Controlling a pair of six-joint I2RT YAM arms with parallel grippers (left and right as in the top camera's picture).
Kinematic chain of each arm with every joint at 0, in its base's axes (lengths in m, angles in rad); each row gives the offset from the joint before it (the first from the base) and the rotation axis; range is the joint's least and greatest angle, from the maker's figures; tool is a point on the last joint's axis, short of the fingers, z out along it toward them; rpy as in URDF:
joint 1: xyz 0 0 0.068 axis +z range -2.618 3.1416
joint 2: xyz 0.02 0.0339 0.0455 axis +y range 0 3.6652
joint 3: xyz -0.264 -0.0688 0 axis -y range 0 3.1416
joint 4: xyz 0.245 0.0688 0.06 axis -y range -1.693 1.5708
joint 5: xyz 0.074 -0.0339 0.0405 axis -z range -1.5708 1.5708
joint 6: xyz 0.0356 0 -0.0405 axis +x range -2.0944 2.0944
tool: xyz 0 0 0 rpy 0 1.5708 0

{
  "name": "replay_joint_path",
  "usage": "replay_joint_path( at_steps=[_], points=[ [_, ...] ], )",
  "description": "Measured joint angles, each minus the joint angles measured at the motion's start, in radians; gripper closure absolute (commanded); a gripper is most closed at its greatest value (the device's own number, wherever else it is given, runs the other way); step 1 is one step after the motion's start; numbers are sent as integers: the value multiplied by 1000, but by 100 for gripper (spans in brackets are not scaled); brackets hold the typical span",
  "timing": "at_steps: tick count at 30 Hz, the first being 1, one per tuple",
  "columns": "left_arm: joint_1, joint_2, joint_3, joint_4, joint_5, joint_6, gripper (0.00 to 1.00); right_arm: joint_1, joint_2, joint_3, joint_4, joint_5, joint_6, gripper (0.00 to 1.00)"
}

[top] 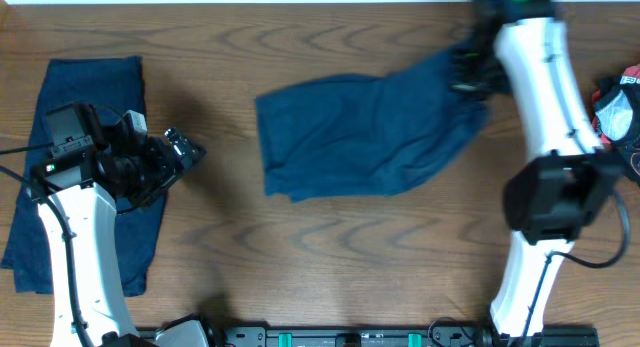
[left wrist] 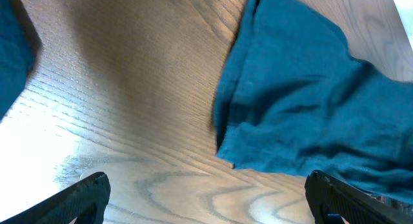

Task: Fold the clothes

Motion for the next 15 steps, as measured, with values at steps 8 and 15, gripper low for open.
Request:
replay_joint_path(
  at_steps=[8, 15],
  points=[
    [0, 0, 0, -4, 2, 0, 2, -264, 0, 0, -19, 26, -65, 98],
    [0, 0, 0, -5, 2, 0, 2, -314, -4, 0, -23, -3, -129, 99]
  ],
)
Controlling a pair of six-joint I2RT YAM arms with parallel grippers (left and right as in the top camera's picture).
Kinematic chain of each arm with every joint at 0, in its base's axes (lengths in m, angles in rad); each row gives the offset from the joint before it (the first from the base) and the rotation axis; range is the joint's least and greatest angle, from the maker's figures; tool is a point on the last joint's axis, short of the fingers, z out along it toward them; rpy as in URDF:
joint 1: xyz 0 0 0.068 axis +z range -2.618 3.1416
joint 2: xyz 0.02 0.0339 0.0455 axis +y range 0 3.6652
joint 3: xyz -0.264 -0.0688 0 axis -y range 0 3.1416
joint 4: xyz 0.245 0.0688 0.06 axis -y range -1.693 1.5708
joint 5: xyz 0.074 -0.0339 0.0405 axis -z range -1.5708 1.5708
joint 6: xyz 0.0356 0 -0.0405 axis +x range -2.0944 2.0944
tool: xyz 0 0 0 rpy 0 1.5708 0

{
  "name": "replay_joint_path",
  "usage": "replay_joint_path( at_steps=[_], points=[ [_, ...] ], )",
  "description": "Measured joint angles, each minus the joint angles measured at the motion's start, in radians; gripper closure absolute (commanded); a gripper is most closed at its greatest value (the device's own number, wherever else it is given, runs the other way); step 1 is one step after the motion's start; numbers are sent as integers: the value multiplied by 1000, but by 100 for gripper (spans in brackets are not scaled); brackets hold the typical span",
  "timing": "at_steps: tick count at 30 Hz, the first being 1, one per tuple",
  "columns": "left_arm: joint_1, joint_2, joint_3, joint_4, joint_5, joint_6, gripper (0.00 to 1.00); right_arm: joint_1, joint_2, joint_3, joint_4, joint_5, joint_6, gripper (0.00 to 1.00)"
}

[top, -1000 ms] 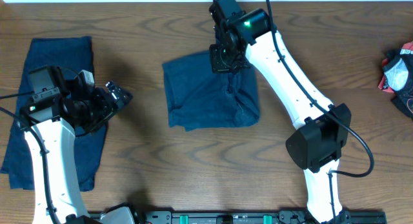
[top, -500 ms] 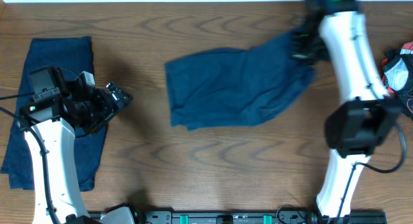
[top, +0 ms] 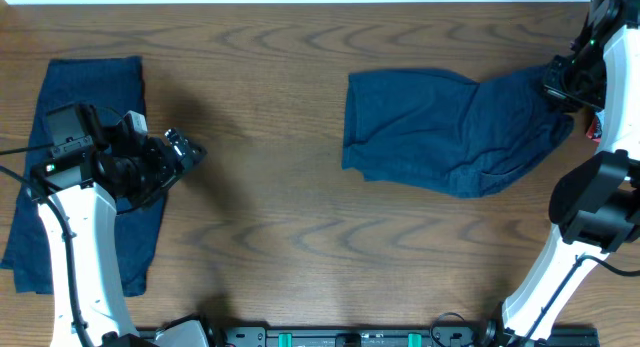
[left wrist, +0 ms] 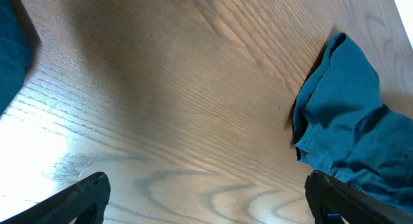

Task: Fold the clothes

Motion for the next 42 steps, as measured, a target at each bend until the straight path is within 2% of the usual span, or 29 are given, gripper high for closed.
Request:
replay_joint_path(
  at_steps=[4, 12, 18, 31, 42],
  points=[
    [0, 0, 0, 0, 0, 0, 2, 45, -26, 9, 2, -16, -21, 99],
    [0, 0, 0, -9, 0, 0, 2, 236, -113, 177, -70, 6, -36, 99],
    [-2, 0, 0, -18, 0, 0, 2, 286, -148, 241, -115, 29, -37, 99],
    [-61, 0, 0, -19, 0, 0, 2, 336, -146, 237, -137, 55, -37, 99],
    [-65, 0, 0, -15, 0, 0, 2, 406, -123, 74, -77, 64, -35, 99]
  ],
)
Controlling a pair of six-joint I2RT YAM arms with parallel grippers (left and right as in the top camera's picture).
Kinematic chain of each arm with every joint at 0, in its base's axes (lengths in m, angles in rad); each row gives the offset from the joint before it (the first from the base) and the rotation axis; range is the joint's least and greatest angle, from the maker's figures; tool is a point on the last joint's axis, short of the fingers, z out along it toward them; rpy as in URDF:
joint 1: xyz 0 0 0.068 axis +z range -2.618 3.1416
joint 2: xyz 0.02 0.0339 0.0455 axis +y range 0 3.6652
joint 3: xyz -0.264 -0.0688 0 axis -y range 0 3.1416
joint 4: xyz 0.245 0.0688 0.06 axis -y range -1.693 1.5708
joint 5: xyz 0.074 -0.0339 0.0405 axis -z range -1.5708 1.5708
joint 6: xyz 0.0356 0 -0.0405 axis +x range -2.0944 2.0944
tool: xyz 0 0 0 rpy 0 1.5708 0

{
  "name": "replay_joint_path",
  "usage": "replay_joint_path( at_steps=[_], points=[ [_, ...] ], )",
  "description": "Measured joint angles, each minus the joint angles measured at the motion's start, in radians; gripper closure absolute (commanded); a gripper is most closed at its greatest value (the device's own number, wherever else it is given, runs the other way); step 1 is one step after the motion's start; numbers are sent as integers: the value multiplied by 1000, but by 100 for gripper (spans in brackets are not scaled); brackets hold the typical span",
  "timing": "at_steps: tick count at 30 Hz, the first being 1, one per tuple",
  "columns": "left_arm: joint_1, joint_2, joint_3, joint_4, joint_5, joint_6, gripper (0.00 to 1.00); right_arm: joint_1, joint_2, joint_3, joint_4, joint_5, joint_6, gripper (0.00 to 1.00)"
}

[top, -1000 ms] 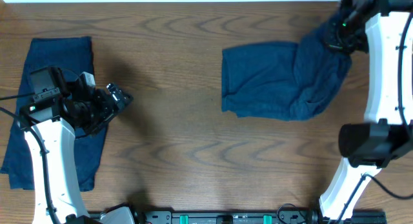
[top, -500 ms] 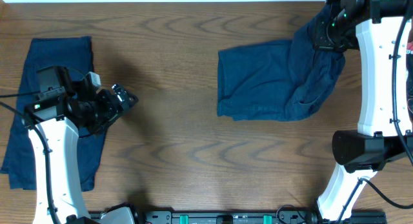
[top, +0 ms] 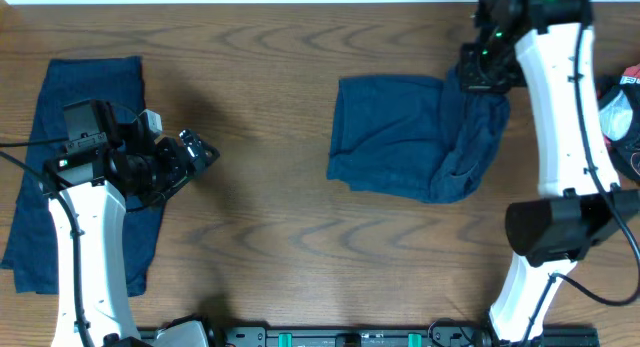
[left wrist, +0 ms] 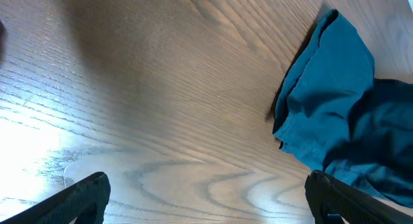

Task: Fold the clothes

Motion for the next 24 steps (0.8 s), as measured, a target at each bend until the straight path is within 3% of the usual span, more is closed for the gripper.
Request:
replay_joint_path(
  at_steps=[19, 20, 24],
  points=[
    [0, 0, 0, 0, 0, 0, 2, 260, 108, -16, 201, -48, 84, 97],
    [0, 0, 0, 0, 0, 0, 2, 275, 122, -16, 222, -61, 92, 96],
    [0, 0, 0, 0, 0, 0, 2, 335, 177, -16, 324, -121, 135, 74]
  ],
)
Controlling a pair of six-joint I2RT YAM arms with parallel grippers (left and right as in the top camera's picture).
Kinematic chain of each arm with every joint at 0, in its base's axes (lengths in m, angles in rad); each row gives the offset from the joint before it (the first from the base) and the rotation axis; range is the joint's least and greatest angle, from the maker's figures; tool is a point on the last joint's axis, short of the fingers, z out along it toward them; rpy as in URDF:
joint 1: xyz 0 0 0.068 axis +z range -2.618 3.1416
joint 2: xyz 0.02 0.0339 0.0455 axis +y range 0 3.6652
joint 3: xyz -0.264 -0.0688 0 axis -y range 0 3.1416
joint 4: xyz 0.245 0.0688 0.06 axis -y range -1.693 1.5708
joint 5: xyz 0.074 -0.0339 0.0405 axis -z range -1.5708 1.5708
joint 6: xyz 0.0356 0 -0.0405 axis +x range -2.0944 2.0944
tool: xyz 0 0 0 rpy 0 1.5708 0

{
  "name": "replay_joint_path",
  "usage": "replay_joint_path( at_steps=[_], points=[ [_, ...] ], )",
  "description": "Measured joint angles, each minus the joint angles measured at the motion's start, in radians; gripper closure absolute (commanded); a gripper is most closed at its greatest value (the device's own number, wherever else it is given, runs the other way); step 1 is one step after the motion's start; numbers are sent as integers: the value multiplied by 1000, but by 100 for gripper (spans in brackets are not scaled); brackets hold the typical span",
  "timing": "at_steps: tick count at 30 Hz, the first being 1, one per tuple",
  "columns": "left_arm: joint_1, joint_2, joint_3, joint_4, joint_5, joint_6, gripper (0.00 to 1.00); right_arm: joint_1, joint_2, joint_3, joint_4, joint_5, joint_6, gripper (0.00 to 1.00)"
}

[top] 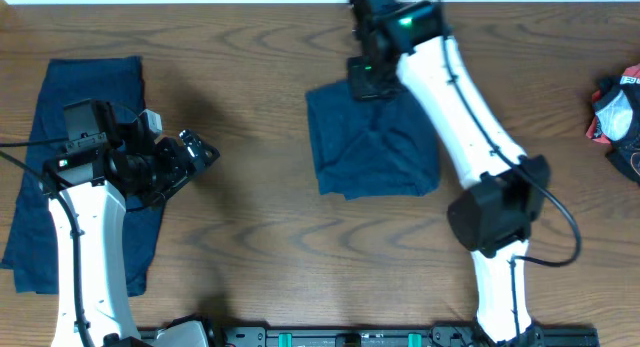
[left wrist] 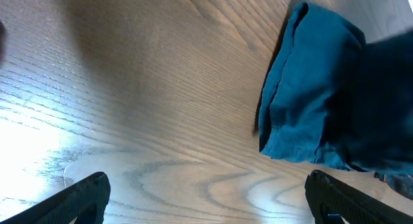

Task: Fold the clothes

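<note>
A blue garment (top: 375, 147) lies doubled over in a rough square on the wooden table (top: 250, 237), right of centre. My right gripper (top: 362, 82) sits at its far left corner, shut on the cloth's edge. The left wrist view shows the garment (left wrist: 310, 101) as a folded bundle at upper right, its far part shadowed by the right arm. My left gripper (top: 195, 152) hovers at the left, well apart from the garment. It is open (left wrist: 206, 204), and only bare wood shows between its fingertips (left wrist: 84, 195).
A darker blue cloth (top: 90, 97) lies flat at the table's left end, under my left arm. A red, white and black bundle (top: 618, 109) sits at the right edge. The right arm stretches diagonally over the garment's right side.
My right gripper has moved left, from the garment's right end to its far left corner. The garment's right half now lies over its left half. The left arm has not moved.
First my right gripper held the right end of the garment, spread out mid-table. Then garment and gripper were further right, near the table's edge. Later the gripper was back left with the right end doubling over, and now the garment lies folded in half.
</note>
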Motion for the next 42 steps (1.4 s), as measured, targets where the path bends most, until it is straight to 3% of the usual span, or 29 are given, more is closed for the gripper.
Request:
replay_joint_path(
  at_steps=[2, 3, 6, 7, 8, 9, 11, 15, 21, 26, 31, 42],
  points=[
    [0, 0, 0, 0, 0, 0, 2, 32, 26, 0, 48, -31, 18, 50],
    [0, 0, 0, 0, 0, 0, 2, 51, 37, 0, 71, -42, 24, 46],
    [0, 0, 0, 0, 0, 0, 2, 108, 57, 0, 123, -67, 20, 53],
    [0, 0, 0, 0, 0, 0, 2, 124, 58, -1, 136, -72, 19, 47],
    [0, 0, 0, 0, 0, 0, 2, 142, 58, -1, 148, -75, 19, 33],
    [0, 0, 0, 0, 0, 0, 2, 158, 58, 0, 154, -78, 19, 30],
    [0, 0, 0, 0, 0, 0, 2, 179, 57, 0, 151, -76, 18, 35],
    [0, 0, 0, 0, 0, 0, 2, 170, 57, 0, 118, -67, 26, 30],
    [0, 0, 0, 0, -11, 0, 2, 13, 53, 0, 27, -73, 12, 24],
    [0, 0, 0, 0, -28, 0, 2, -159, 37, 0, -97, -118, -34, 2],
    [0, 0, 0, 0, -38, 2, 2, -225, 20, -68, -146, -137, -116, 1],
    [0, 0, 0, -5, -54, 16, 2, -295, 18, -288, -67, -185, -206, 1]
  ],
)
